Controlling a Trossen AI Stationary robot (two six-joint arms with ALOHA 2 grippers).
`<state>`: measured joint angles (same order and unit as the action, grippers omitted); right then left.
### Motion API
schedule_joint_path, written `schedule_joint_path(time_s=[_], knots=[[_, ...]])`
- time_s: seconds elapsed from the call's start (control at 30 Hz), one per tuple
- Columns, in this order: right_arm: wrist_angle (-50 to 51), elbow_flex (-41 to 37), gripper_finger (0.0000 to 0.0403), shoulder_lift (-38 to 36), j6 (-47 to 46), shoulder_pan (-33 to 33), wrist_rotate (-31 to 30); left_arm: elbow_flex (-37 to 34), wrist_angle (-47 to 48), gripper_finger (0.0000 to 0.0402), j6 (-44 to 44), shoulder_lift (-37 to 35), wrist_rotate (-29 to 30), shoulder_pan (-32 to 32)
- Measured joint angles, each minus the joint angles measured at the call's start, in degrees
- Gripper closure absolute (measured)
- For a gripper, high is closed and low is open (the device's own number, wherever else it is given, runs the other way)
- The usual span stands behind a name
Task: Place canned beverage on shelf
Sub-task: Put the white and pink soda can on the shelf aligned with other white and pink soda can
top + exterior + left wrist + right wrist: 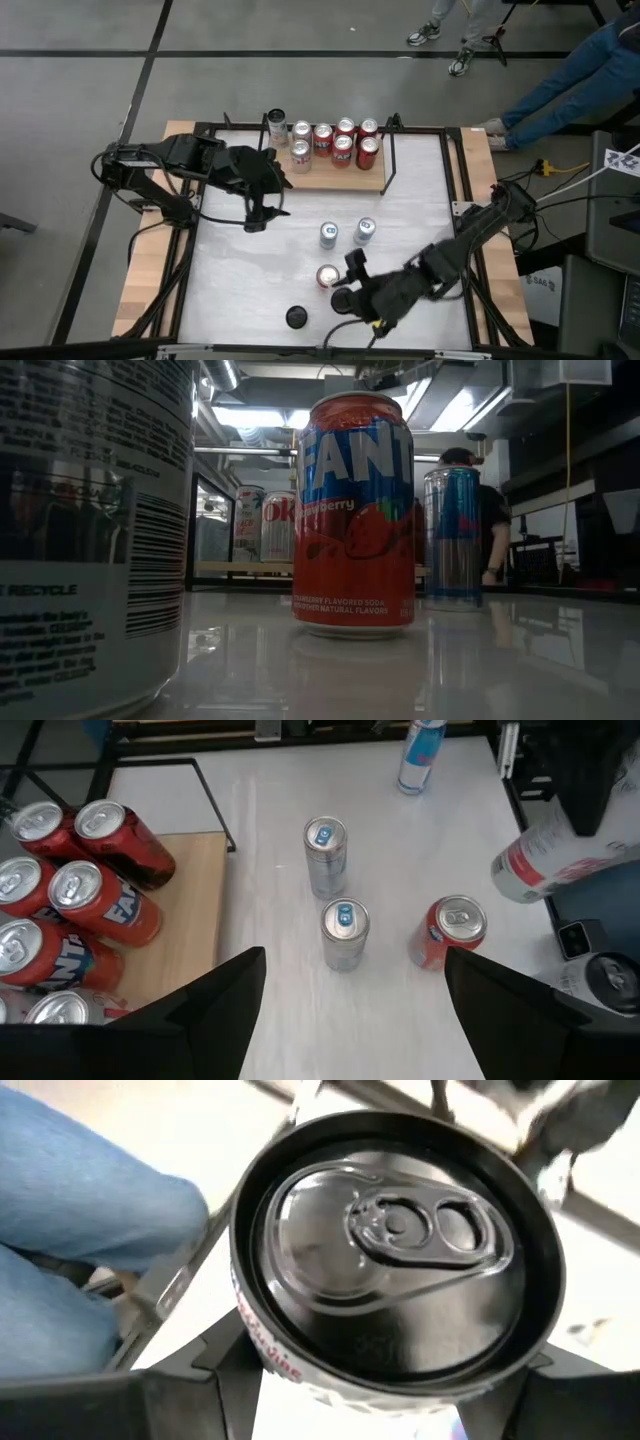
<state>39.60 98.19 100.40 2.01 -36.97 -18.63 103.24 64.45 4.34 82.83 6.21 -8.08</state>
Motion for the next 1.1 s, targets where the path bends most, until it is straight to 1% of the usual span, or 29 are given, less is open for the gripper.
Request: schedule_joint_path(time_s=[0.13,0.23,0.3,0.4,0.47,0.57,0.67,0.8,0.9,1.0,1.1], knots=[[-0.3,3.3,0.0169,-0.4,9.0,4.7,6.2,0.0,3.0,0.0102,0.1,-3.4,0.3,-0.4],[-0.9,3.9,0.0169,-0.4,14.7,9.4,12.4,0.0,6.1,0.0102,2.0,-6.4,2.5,-1.3],[-1.9,3.9,0.0169,-0.4,18.0,13.0,16.2,0.0,9.1,0.0102,4.4,-8.5,5.5,-2.3],[-3.3,3.9,0.0169,-0.3,22.4,18.3,22.1,0.0,13.3,0.0102,8.5,-11.6,12.0,-4.3],[-4.7,3.9,0.0169,-0.1,24.7,21.8,26.0,-2.0,14.1,0.0102,10.9,-14.0,15.5,-5.9],[-5.5,3.9,0.0169,-0.1,26.9,26.5,30.5,-8.1,13.6,0.0102,13.9,-18.5,18.5,-7.4],[-5.8,3.9,0.0169,-0.1,27.7,30.4,34.6,-16.3,10.8,0.0102,17.3,-23.8,20.2,-7.7],[-5.8,3.8,0.0169,0.1,28.9,33.8,36.8,-28.3,2.3,0.0102,18.1,-30.4,22.3,-7.7],[-8.2,2.6,0.0169,0.8,30.0,35.5,39.9,-36.7,-4.7,0.0102,18.1,-34.6,23.3,-7.6],[-11.0,0.6,0.0169,2.4,30.0,36.9,41.6,-44.0,-10.7,0.0102,18.3,-37.7,23.4,-7.0],[-10.9,0.1,0.0169,4.4,30.0,38.1,42.4,-50.7,-14.1,0.0102,20.4,-39.3,23.4,-6.2]])
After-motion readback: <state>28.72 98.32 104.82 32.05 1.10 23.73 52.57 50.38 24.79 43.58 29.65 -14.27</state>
